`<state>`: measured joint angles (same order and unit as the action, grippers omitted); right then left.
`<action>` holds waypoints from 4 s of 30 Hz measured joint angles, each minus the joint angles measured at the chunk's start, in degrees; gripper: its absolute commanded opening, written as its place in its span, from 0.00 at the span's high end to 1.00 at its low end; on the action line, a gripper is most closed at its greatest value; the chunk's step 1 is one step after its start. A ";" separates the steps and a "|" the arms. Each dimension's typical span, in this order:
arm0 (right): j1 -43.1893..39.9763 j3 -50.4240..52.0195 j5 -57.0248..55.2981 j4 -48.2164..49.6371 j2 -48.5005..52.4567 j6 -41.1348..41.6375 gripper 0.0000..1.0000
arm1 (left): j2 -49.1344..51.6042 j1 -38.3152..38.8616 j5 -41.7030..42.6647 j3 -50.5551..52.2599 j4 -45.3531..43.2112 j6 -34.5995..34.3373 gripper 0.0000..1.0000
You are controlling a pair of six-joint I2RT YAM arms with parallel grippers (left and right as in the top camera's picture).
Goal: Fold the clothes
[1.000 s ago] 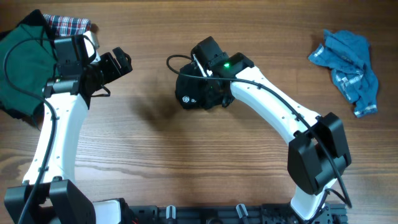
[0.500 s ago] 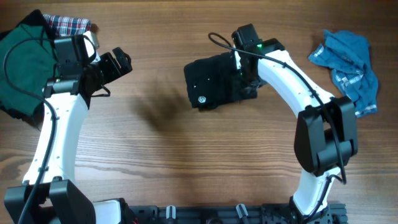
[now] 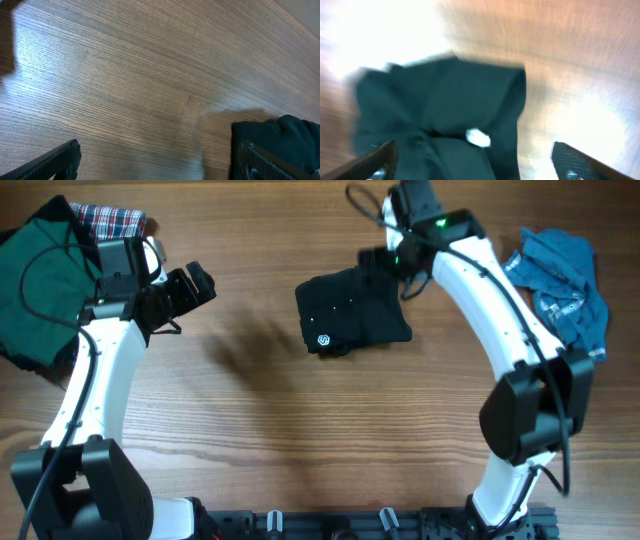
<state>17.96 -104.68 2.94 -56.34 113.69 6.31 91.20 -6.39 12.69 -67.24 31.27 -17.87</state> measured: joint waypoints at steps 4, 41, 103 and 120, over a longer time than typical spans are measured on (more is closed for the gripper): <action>0.00 -2.16 10.01 2.71 -2.19 -0.20 0.96 | 0.00 0.59 2.84 0.00 -0.22 0.50 0.36; -7.28 19.39 67.52 37.57 20.00 2.93 0.96 | -0.07 2.10 13.31 0.00 -0.59 5.20 0.00; -1.95 12.28 20.72 32.26 14.01 -1.92 0.43 | -0.13 2.21 6.93 0.00 -0.17 9.07 0.00; -4.81 10.25 32.87 7.41 -0.83 -1.81 0.48 | -0.13 7.28 2.97 0.00 -4.57 11.52 0.00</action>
<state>13.15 -94.43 35.81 -48.93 112.86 4.49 91.07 0.89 15.66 -67.24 26.70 -6.35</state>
